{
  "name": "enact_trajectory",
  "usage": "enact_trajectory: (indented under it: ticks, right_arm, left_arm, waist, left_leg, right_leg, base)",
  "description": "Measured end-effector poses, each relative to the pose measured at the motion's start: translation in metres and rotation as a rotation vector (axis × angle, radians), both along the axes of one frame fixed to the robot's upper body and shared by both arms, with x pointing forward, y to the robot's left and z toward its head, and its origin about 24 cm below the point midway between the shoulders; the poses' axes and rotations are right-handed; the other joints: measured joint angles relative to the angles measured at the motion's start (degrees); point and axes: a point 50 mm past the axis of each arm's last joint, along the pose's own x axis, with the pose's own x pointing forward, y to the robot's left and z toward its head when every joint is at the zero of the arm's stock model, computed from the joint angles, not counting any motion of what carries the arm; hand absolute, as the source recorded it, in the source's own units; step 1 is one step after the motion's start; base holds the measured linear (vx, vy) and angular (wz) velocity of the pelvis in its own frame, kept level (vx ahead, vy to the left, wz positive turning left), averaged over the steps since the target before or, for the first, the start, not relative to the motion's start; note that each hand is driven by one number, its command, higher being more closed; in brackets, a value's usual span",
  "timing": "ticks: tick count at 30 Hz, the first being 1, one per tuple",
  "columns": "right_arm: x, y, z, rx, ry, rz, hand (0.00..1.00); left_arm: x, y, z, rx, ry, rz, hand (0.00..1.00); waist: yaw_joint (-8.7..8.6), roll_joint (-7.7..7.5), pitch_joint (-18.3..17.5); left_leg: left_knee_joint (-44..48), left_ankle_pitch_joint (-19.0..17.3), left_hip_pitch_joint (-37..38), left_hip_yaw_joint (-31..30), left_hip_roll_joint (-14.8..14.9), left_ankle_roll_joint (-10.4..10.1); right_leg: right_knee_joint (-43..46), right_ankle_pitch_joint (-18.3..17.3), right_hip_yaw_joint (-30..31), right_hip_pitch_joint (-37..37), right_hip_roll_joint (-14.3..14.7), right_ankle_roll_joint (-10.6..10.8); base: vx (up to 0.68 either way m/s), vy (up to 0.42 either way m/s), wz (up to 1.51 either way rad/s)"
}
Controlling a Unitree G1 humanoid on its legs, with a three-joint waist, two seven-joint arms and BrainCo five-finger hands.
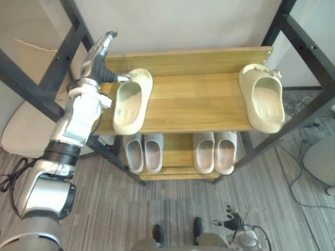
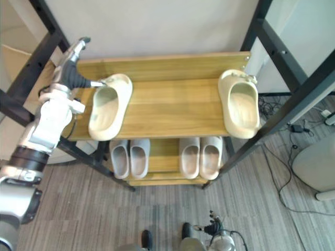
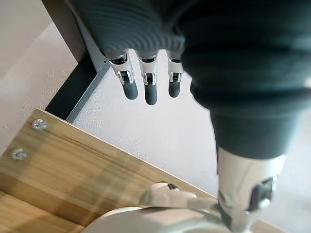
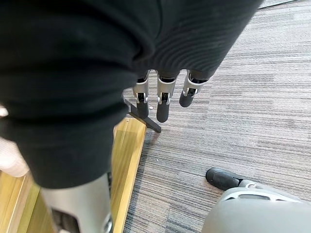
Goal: Organize the slippers on the shoe rack
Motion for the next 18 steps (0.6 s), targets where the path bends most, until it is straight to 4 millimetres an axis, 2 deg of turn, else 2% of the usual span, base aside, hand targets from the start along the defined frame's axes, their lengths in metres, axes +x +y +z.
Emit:
enact_trajectory:
  ticks: [18]
  right_arm:
    - [0.001,-0.002,0.001,-0.005,-0.003,-0.003,0.00]
  left_arm:
    - [0.002,0.008,-0.014,0.088,0.052,0.058,0.00]
  waist:
    - [-0.09,0.40,0.2]
  left_leg:
    - [-0.1,-0.3,-0.6,1.1,0.7,-0.4]
  right_leg:
    - [0.2,0.1,0.8,-1.2,0.5,-0.1]
  base:
    - [0.00,0.001,-0.02]
